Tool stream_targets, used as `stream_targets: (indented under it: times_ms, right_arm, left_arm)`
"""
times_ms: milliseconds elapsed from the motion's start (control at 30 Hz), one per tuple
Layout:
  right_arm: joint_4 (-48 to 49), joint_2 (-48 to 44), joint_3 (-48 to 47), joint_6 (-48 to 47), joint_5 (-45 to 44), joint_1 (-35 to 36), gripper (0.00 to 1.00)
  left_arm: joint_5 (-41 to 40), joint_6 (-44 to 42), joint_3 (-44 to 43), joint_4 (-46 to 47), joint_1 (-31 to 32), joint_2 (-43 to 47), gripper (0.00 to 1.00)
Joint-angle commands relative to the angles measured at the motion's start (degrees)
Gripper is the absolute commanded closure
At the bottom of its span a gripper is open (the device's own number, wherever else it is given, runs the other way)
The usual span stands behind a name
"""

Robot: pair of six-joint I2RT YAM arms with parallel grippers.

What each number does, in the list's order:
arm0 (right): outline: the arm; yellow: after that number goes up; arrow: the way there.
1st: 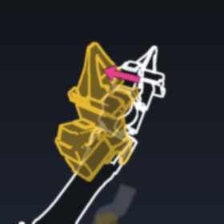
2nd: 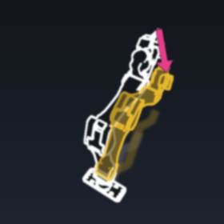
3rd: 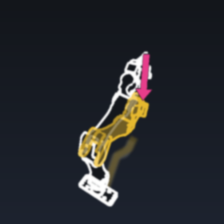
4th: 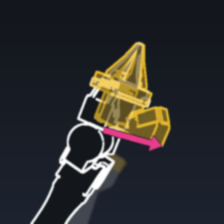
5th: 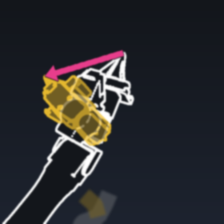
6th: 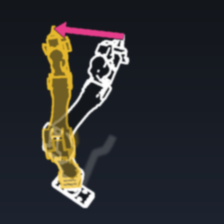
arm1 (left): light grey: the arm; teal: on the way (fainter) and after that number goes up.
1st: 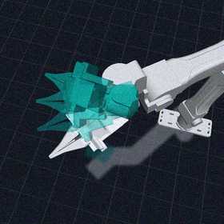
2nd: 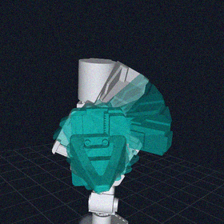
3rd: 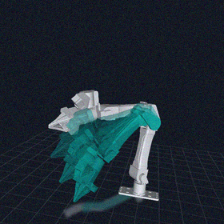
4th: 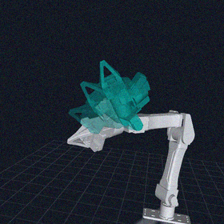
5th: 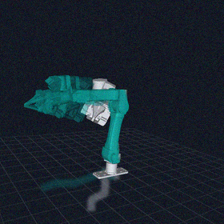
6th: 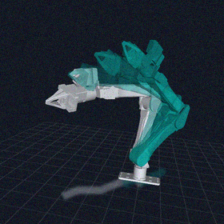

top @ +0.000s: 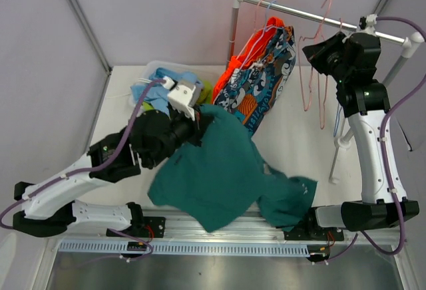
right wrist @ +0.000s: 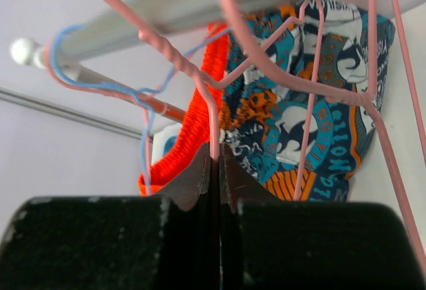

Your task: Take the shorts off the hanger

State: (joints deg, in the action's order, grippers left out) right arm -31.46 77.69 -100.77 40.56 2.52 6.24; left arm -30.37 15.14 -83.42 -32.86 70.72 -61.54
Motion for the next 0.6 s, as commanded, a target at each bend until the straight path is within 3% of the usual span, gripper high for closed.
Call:
stream_targets:
  times_ms: [0, 167, 300, 333, 367, 400, 433, 467, 567]
  right_arm:
    - [3.86, -2.10, 4.26, 0.49, 1.34, -0.09, 1.00]
    - [4.04, -2.81, 7.60, 0.31, 2.48, -0.53, 1.00]
    - [4.04, -3.60, 9.36, 0.05, 3.27, -0.70, 1.00]
    - [4.13, -4.12, 9.71, 0.05, 3.45, -0.62, 1.00]
    - [4.13, -4.39, 10.15, -0.12, 3.80, -0.62, 1.00]
    - [4.30, -4.65, 10.77, -0.13, 4.15, -0.62, 0.86]
    - [4.30, -4.91, 11.99, -0.21, 4.33, -0.62, 0.67]
    - [4.30, -5.70, 12.61, -0.39, 4.50, -0.62, 0.32]
    - [4.48, -7.63, 15.77, -0.56, 4.59, -0.62, 0.03]
  left_arm:
    - [-3.48, -6.60, -10.14, -2.73, -5.66, -1.74, 1.00]
    - [-0.58, -12.49, -21.67, -2.21, -14.35, -7.26, 1.00]
    - [4.69, -14.96, -36.61, -5.53, -22.71, -15.61, 1.00]
    - [5.66, -16.09, -46.82, -6.16, -24.56, -17.80, 1.00]
    - [7.15, -17.06, -50.40, -6.86, -27.71, -20.09, 1.00]
    - [7.60, -18.20, -53.75, -7.30, -29.13, -24.81, 1.00]
    - [7.43, -19.26, -62.74, -6.17, -30.45, -26.77, 1.00]
    - [7.17, -20.83, -64.40, -4.25, -32.81, -28.27, 1.00]
    - [8.30, -23.22, -59.26, 8.14, -37.66, -29.34, 1.00]
